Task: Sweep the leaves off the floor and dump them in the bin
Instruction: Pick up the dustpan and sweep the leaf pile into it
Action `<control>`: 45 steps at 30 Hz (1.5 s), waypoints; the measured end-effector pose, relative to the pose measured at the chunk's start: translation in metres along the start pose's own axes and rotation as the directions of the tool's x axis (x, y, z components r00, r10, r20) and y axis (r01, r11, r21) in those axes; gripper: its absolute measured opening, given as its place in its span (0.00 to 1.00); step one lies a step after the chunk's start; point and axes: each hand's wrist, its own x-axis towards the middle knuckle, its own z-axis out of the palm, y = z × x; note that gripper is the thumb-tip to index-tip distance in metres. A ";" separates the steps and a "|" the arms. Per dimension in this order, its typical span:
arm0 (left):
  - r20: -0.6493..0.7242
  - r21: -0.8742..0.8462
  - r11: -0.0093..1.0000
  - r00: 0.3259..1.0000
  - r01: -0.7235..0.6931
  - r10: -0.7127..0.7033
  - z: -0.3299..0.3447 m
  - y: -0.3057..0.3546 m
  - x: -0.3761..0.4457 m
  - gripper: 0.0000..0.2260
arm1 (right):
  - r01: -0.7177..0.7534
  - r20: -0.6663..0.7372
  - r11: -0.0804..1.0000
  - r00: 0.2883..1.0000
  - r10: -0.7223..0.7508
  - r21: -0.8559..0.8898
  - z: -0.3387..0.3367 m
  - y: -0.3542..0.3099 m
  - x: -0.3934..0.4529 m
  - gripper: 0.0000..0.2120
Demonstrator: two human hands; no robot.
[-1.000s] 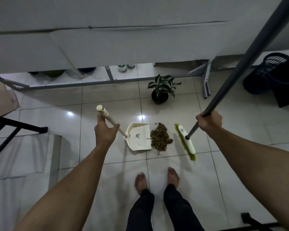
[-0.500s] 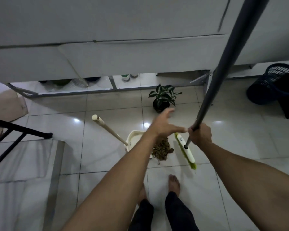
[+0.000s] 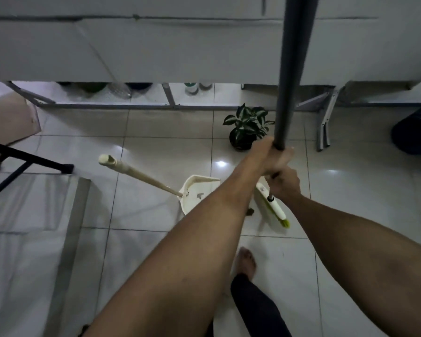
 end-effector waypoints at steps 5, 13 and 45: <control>-0.028 0.030 0.998 0.998 0.055 -0.054 -0.010 -0.028 0.005 0.07 | 0.032 0.063 0.999 0.998 -0.030 -0.029 0.027 -0.004 -0.002 0.06; -0.048 0.092 0.994 0.998 0.052 -0.048 -0.032 -0.050 -0.002 0.10 | -0.005 0.152 1.000 0.988 0.005 -0.002 0.068 -0.020 -0.012 0.17; -0.342 -0.400 0.873 0.929 -0.278 0.139 -0.074 -0.077 -0.040 0.18 | -0.577 0.603 -0.177 0.761 0.237 0.797 0.110 -0.019 -0.056 0.19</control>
